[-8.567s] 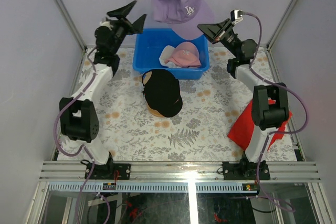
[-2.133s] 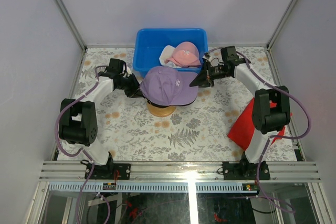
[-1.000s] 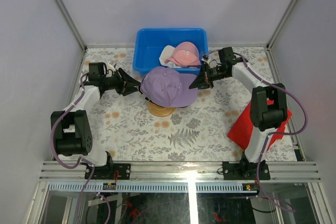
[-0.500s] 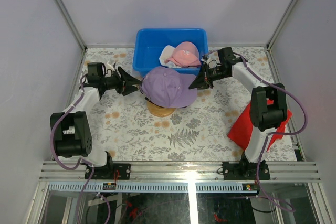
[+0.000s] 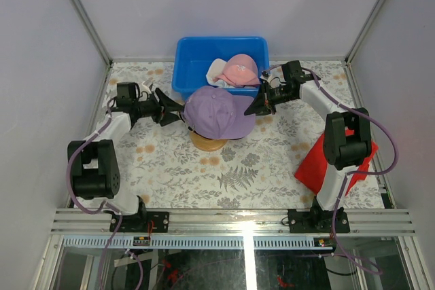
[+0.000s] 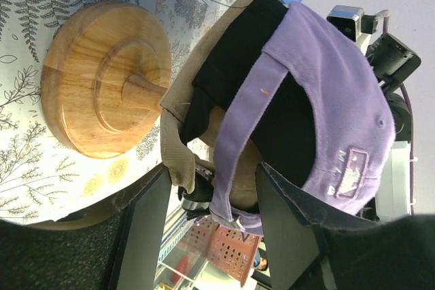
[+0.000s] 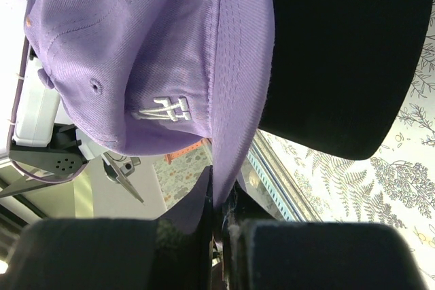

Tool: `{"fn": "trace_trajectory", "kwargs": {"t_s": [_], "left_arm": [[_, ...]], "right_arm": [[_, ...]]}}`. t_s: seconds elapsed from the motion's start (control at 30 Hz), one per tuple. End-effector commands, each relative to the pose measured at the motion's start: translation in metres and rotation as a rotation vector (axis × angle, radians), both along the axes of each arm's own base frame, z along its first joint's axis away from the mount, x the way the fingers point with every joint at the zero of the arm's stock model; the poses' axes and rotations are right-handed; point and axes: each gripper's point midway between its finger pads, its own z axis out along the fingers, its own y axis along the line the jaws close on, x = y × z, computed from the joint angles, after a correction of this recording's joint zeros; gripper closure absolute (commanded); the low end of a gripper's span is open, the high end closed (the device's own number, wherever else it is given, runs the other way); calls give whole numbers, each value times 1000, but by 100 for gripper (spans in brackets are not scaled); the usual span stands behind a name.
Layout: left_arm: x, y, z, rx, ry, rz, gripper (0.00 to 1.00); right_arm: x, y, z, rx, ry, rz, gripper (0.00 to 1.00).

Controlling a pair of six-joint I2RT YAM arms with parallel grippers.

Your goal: Stack the hats

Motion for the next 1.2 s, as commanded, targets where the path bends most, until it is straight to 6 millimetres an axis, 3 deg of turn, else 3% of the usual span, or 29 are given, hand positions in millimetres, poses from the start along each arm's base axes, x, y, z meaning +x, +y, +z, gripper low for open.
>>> {"fn": "trace_trajectory", "kwargs": {"t_s": [0.0, 0.17, 0.33, 0.43, 0.63, 0.73, 0.9, 1.0, 1.1, 1.17], "left_arm": [[3, -9, -7, 30, -15, -38, 48], [5, -18, -21, 66, 10, -55, 57], [7, -16, -36, 108, 29, -47, 83], [1, -13, -47, 148, 49, -57, 91], [-11, -9, -64, 182, 82, -69, 93], [-12, -8, -67, 187, 89, -70, 94], [-12, -9, -68, 183, 95, -72, 94], [-11, -9, -68, 183, 95, -73, 94], [-12, -9, -69, 185, 99, -77, 95], [-14, -8, -71, 188, 104, -79, 95]], "right_arm": [[-5, 1, -10, -54, 13, 11, 100], [-5, 1, -10, -51, 12, 13, 100], [-7, 0, -14, -53, 19, 13, 100], [-4, -1, -19, -56, 26, 6, 100], [11, -13, -22, -34, 45, -49, 98], [14, -18, -26, -22, 62, -73, 83], [15, -25, -35, -19, 74, -112, 72], [18, -32, -37, -22, 65, -154, 73], [24, -37, -43, -33, 66, -199, 86], [26, -38, -52, -44, 82, -217, 87]]}}
